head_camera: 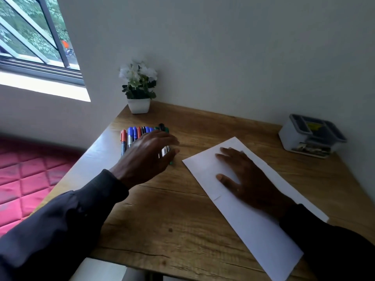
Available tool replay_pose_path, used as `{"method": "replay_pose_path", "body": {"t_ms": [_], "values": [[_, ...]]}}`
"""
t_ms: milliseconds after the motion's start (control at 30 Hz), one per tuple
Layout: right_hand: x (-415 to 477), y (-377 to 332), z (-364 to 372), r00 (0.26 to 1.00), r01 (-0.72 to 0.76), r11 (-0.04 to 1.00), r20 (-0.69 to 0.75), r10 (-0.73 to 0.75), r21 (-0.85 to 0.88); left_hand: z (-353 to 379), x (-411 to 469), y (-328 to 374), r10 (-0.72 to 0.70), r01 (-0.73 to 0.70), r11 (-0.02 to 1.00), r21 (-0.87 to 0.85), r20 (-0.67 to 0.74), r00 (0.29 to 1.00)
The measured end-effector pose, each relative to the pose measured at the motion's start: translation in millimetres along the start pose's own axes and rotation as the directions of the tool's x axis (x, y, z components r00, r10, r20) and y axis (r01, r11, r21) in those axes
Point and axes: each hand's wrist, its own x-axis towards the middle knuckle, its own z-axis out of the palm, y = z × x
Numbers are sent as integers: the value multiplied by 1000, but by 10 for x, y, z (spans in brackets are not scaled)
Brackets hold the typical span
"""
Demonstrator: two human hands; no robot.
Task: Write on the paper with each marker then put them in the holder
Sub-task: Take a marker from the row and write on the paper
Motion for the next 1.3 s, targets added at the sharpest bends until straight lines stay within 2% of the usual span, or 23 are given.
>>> {"method": "replay_pose_path", "body": {"t_ms": [167,333,500,633,1000,1200,1300], "values": [[-43,-41,-66,999,17,1000,31,-18,18,-51,-126,-154,-36,36,999,-21,23,999],[224,-296,-411,999,-2,999,-54,5,50,-172,-158,-287,-94,93,995,-40,-28,995],[819,-759,-406,988,135,982,-93,-123,130,-193,-183,-424,-117,115,993,-24,-63,991],[1221,-1059,-182,993,81,965,-108,-55,249,-168,-171,-518,-105,105,994,-2,-63,993],[1456,-1111,57,995,-77,963,-38,90,257,-129,-102,-573,-114,115,993,12,-70,991],[1489,-1073,46,979,-126,977,-136,150,174,-105,-29,-563,-114,114,993,1,-61,992],[1529,-1054,32,973,-121,973,-171,155,197,-72,52,-576,-158,155,987,-42,-79,984]]}}
